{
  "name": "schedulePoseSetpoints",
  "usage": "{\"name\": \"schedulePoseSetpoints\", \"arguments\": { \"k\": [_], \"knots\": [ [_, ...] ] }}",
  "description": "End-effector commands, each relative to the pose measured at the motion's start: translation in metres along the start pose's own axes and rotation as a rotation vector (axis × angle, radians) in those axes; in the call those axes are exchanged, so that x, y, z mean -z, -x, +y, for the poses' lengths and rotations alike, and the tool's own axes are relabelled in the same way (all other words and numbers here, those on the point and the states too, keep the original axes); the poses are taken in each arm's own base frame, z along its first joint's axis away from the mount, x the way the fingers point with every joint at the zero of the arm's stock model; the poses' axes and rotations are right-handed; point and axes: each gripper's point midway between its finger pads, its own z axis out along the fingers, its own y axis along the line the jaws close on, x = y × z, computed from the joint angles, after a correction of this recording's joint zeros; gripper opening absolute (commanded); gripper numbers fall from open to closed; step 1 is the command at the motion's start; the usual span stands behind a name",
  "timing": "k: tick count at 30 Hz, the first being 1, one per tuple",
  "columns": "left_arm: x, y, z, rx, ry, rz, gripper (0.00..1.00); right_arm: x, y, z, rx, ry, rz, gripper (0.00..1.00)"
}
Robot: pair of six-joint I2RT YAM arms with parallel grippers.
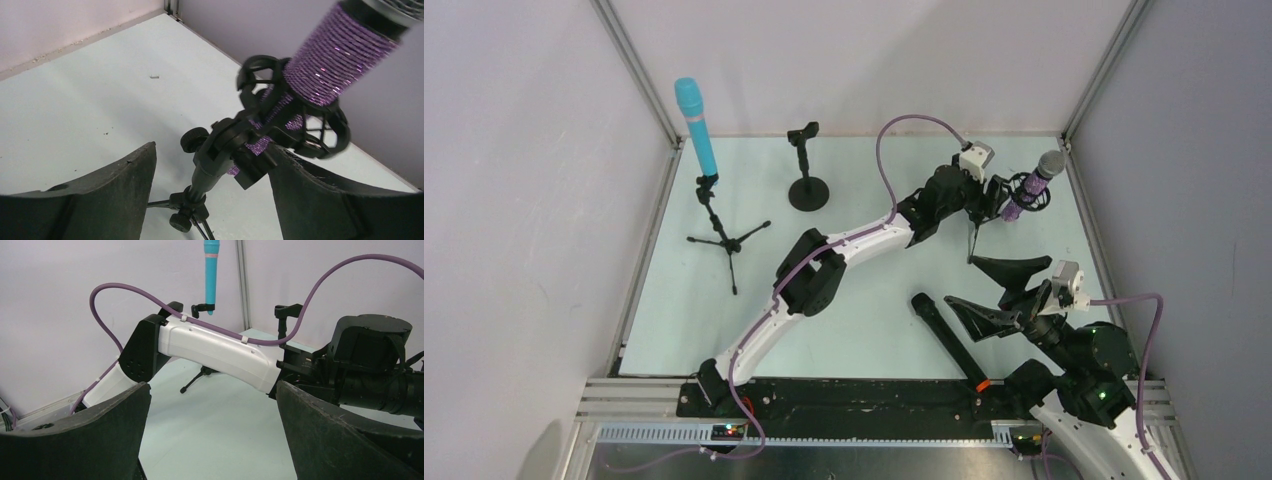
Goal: Attach the microphones to the stand
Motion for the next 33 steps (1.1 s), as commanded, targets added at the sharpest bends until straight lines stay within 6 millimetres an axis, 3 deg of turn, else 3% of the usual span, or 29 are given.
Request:
{"name": "schedulePoseSetpoints", "arguments": {
  "k": [1, 8, 12, 13, 14, 15, 16, 19, 25, 28, 30, 31, 32, 33],
  "knots": [
    [0.002, 0.048, -0.009, 0.017, -0.014, -0.110, 0.86, 0.003, 0.020, 0.003, 0.026, -0.003, -0.048, 1.00],
    [0.013, 0.047, -0.008, -0.010, -0.006, -0.087, 0.99, 0.003, 0.020, 0.004, 0.019, -0.002, -0.050, 1.00],
    [0.027, 0.057, -0.012, -0.040, -0.019, -0.079, 1.00, 0.002, 0.019, 0.003, 0.007, -0.002, -0.045, 1.00],
    [0.031, 0.050, -0.010, -0.051, -0.022, -0.060, 1.00, 0.001, 0.019, 0.004, 0.005, 0.000, -0.044, 1.00],
    [0.035, 0.060, -0.013, -0.057, -0.027, -0.074, 1.00, 0.001, 0.018, 0.004, 0.001, 0.000, -0.042, 1.00],
    [0.038, 0.052, -0.012, -0.067, -0.032, -0.054, 1.00, 0.001, 0.018, 0.004, 0.000, 0.003, -0.043, 1.00],
    [0.043, 0.061, -0.016, -0.073, -0.042, -0.067, 1.00, 0.000, 0.019, 0.004, -0.003, 0.003, -0.043, 1.00],
    [0.057, 0.053, -0.019, -0.098, -0.068, -0.044, 1.00, 0.000, 0.021, 0.006, -0.012, 0.011, -0.052, 1.00],
    [0.099, 0.056, -0.027, -0.137, -0.129, -0.039, 1.00, -0.003, 0.024, 0.009, -0.047, 0.024, -0.064, 1.00],
    [0.130, 0.051, -0.031, -0.137, -0.169, -0.005, 1.00, -0.007, 0.023, 0.011, -0.063, 0.037, -0.056, 1.00],
    [0.150, 0.047, -0.024, -0.122, -0.172, 0.018, 1.00, -0.010, 0.022, 0.012, -0.078, 0.043, -0.047, 1.00],
    [0.162, 0.059, -0.026, -0.117, -0.175, 0.001, 1.00, -0.012, 0.021, 0.011, -0.088, 0.043, -0.038, 1.00],
    [0.172, 0.045, -0.015, -0.091, -0.160, 0.034, 1.00, -0.013, 0.020, 0.012, -0.094, 0.049, -0.032, 1.00],
    [0.183, 0.055, -0.015, -0.079, -0.157, 0.019, 1.00, -0.016, 0.017, 0.012, -0.110, 0.047, -0.018, 1.00]
  ]
}}
